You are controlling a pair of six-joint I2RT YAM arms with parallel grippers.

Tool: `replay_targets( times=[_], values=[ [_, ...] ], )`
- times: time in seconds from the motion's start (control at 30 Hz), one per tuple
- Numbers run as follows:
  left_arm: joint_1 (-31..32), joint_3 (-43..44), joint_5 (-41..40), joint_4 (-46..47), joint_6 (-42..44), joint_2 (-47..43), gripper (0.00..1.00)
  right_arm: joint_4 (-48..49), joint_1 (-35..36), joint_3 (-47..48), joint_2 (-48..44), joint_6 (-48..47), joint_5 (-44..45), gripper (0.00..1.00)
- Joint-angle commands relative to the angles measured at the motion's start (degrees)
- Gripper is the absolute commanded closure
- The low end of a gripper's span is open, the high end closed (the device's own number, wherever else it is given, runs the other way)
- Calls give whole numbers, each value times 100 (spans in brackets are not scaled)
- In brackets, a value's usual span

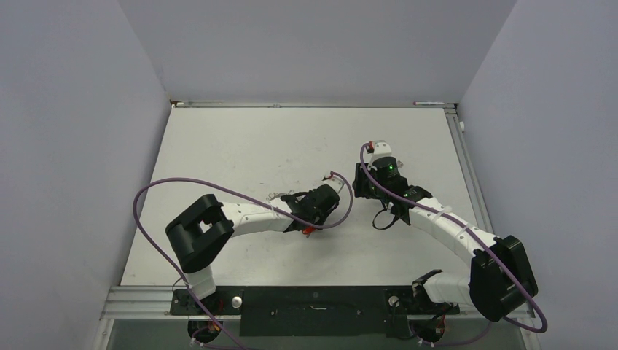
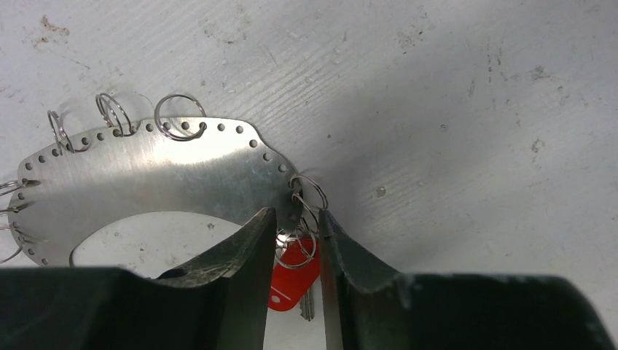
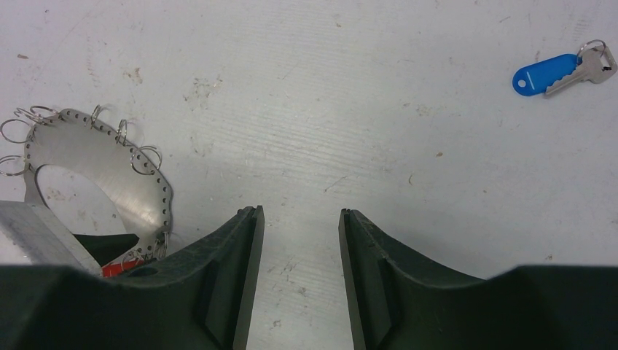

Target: Put the keys on the keyring

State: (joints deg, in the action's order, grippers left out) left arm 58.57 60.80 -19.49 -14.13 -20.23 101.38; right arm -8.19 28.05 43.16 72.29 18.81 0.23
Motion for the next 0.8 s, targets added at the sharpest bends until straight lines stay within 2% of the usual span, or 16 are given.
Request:
replay_targets(
  times=[0.0,0.5,0.77],
  values=[
    [31,205,-260,-70,98,73,76,203,-48,4,-146,-19,21,57],
    [54,223,-56,39,89,135,77,203,-46,9,-97,-33,21,57],
    [62,266,-10,33,81,238,82,203,-46,17,-75,-36,-137,57]
  ],
)
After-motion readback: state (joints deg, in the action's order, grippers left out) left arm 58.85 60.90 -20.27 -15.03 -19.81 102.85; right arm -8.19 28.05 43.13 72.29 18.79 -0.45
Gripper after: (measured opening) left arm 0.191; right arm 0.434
